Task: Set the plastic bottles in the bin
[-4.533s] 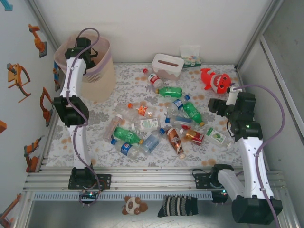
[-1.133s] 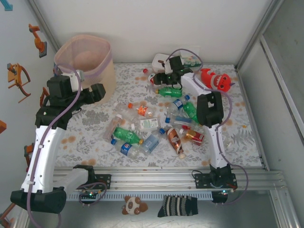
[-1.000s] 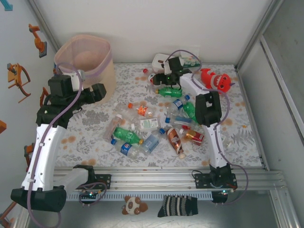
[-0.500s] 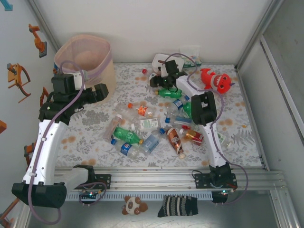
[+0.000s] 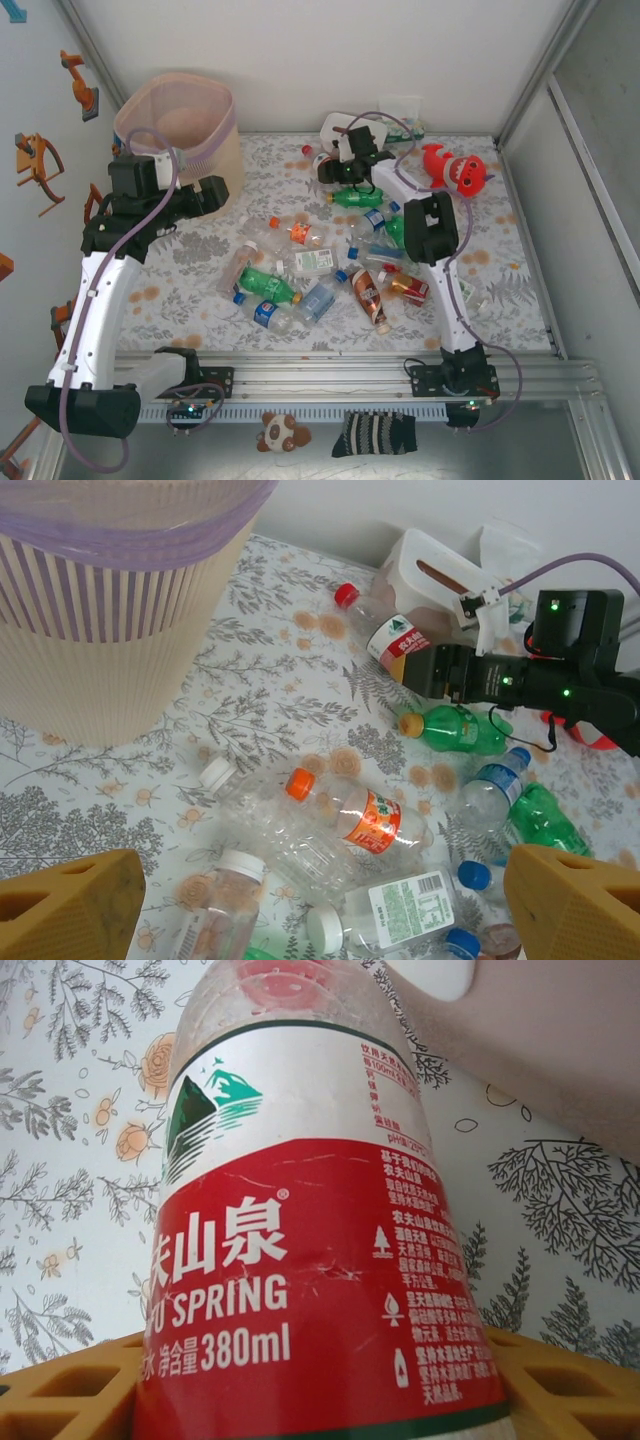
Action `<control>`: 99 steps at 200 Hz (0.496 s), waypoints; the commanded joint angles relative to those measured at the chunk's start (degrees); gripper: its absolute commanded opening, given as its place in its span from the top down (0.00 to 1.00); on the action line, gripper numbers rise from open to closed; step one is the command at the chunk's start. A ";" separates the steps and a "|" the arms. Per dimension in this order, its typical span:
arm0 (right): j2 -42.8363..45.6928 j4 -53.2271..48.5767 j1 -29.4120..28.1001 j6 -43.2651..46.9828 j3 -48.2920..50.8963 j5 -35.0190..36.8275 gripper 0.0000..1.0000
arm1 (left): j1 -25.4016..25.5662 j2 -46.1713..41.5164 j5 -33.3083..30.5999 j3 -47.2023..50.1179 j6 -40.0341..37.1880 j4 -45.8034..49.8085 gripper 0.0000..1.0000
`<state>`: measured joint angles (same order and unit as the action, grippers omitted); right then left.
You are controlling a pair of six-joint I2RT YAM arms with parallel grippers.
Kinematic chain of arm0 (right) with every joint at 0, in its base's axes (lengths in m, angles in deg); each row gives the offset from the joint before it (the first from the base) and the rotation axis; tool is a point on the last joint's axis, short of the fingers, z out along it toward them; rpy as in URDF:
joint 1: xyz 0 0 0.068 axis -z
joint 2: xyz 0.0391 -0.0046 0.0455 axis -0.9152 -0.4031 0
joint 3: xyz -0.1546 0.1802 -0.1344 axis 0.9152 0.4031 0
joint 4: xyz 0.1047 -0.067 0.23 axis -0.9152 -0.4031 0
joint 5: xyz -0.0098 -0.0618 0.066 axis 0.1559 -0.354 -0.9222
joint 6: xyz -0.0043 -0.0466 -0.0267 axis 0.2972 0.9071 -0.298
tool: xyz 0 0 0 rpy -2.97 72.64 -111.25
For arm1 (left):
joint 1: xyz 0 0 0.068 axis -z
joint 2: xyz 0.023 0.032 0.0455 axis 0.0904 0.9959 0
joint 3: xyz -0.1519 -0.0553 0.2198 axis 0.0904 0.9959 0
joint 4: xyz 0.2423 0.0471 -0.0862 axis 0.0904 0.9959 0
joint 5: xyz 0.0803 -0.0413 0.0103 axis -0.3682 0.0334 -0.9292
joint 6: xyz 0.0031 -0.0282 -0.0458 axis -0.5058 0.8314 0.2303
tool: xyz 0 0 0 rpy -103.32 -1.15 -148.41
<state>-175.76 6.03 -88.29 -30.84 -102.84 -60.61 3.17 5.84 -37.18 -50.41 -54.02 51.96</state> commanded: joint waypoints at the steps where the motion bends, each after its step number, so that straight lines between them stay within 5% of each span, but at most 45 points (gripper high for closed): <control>1: 7.13 1.57 -0.44 0.88 2.25 -0.28 0.37 | -1.86 -1.65 5.00 0.70 1.98 -4.17 0.08; 37: 15.94 4.00 -1.18 1.94 10.41 0.73 0.37 | -5.14 -3.18 11.56 4.21 7.72 -12.81 0.17; 99: 35.44 7.75 -2.48 3.73 26.37 1.04 0.38 | -5.64 0.33 17.41 3.52 14.37 -18.69 0.12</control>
<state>-148.00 10.40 -90.13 -28.59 -81.39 -59.87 -2.23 4.85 -24.13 -46.68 -43.97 37.67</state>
